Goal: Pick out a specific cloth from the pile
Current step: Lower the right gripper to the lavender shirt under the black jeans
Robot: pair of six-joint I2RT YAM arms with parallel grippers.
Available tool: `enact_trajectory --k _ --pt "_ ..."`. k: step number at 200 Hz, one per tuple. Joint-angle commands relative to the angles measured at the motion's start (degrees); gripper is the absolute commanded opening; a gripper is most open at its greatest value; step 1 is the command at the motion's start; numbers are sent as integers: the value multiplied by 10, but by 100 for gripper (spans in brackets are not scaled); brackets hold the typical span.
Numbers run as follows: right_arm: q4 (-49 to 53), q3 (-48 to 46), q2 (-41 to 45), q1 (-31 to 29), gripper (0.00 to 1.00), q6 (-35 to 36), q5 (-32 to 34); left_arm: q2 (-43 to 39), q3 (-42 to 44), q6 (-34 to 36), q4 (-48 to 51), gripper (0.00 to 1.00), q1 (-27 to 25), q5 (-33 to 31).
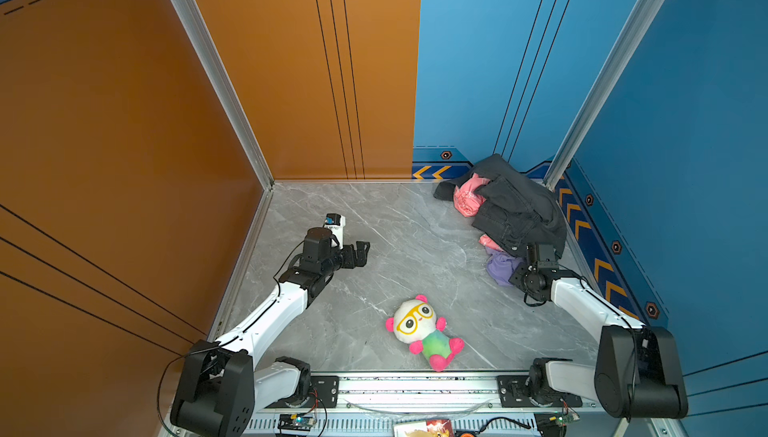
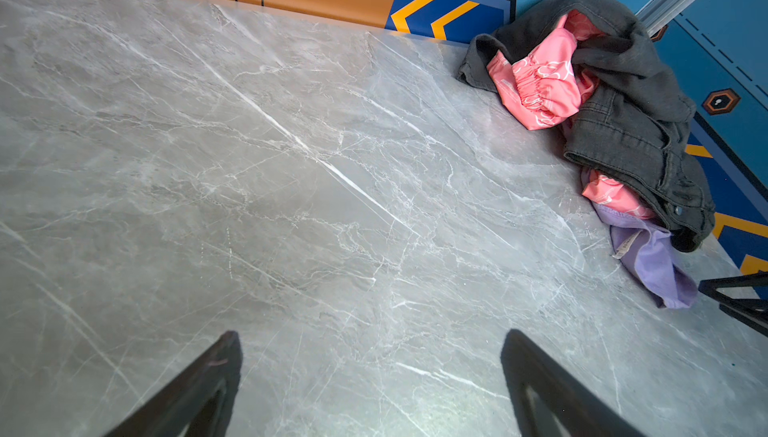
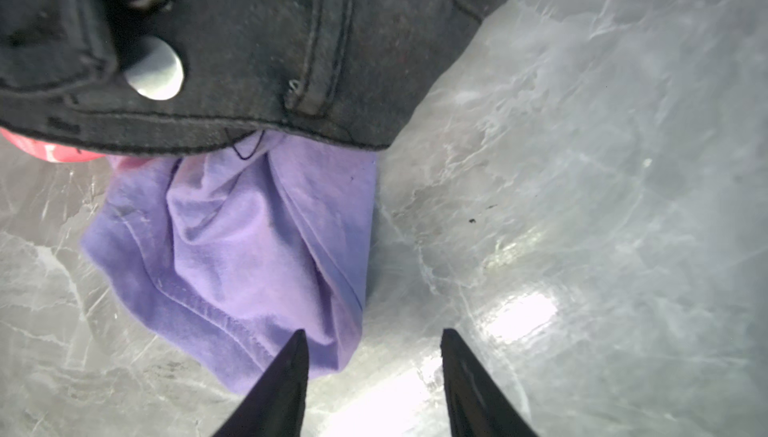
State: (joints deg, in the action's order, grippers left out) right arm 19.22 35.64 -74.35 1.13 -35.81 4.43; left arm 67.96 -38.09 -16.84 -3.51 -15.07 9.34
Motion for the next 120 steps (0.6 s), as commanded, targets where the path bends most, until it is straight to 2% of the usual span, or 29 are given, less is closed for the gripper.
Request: enact_trajectory --k 1,85,120 --pt "-26 21 -21 -3 50 -26 -14 3 -19 0 2 98 -5 16" --pt "-53 44 -97 -3 27 -66 -22 3 -12 7 -8 98 6 25" --pt "-55 52 -104 -4 9 -82 -14 2 -6 7 -14 98 14 27"
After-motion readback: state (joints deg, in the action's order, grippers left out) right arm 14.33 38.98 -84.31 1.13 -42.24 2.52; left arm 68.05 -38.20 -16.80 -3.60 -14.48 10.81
